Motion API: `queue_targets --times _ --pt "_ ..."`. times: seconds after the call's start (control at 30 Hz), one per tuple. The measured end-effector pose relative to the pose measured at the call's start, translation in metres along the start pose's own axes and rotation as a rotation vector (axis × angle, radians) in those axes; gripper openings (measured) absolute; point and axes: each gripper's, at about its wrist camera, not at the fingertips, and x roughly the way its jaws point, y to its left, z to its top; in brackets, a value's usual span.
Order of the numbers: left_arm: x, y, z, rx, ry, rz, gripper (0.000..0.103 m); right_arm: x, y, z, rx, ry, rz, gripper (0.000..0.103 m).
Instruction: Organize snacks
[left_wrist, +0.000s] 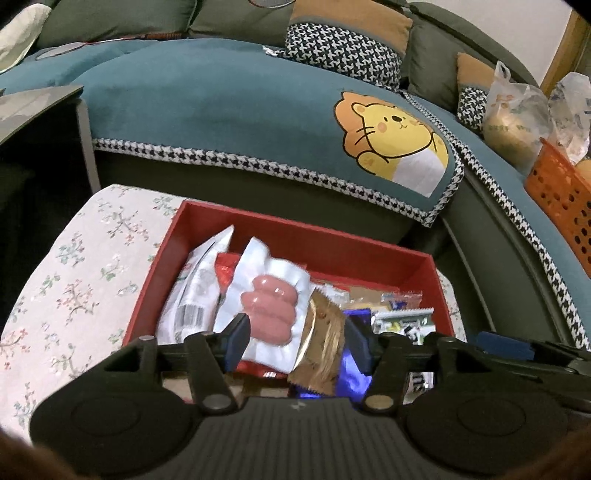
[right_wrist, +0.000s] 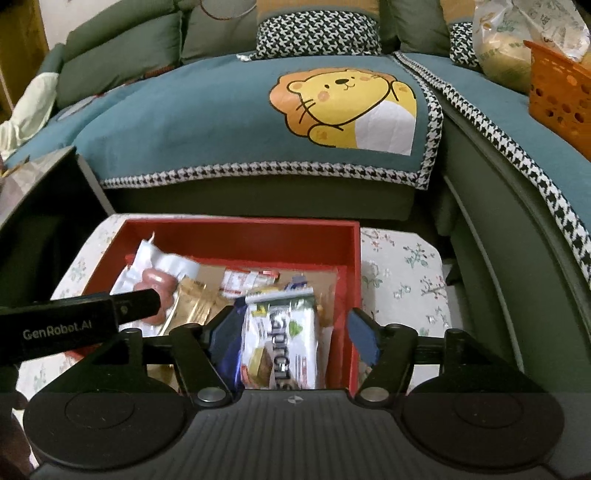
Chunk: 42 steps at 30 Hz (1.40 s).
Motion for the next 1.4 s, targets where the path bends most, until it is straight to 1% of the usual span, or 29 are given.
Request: queue_targets --times 0.07,0.2,0.27,0.3,0.4,0.57,0.83,1.13,1.4 --pt "-0.004 0.003 -0.006 0.001 0.007 0.002 0.098 -0.002 0.002 -0.006 -0.004 0.009 -0.004 0.073" --pt "-0.017 0.007 -0.017 0.001 0.009 0.001 0.098 -0.010 0.006 -0.017 -0.014 0.021 -0.005 0.076" --pt "-0.025 0.008 -0.023 0.001 0.010 -0.003 0.100 -0.017 0.008 -0.023 -0.013 0.021 -0.005 0.077" --pt "-0.028 0.009 -0.027 -0.001 0.012 -0.003 0.103 -0.020 0.009 -0.025 -0.009 0.020 -0.005 0.078" --pt "-0.037 0.010 -0.039 0.016 0.016 0.000 0.103 -0.028 0.010 -0.034 -0.001 0.019 -0.004 0.081" --pt "-0.047 0.009 -0.061 0.062 0.031 0.028 0.103 -0.038 0.015 -0.051 -0.006 0.032 -0.008 0.081" --pt "-0.060 0.008 -0.087 0.081 0.050 0.031 0.103 -0.058 0.025 -0.070 -0.003 0.016 0.000 0.084" --pt "-0.075 0.008 -0.105 0.111 0.046 0.041 0.103 -0.074 0.030 -0.085 -0.006 0.004 -0.001 0.085" --pt "-0.085 0.010 -0.118 0.134 0.041 0.060 0.103 -0.082 0.037 -0.099 -0.015 0.011 0.004 0.085"
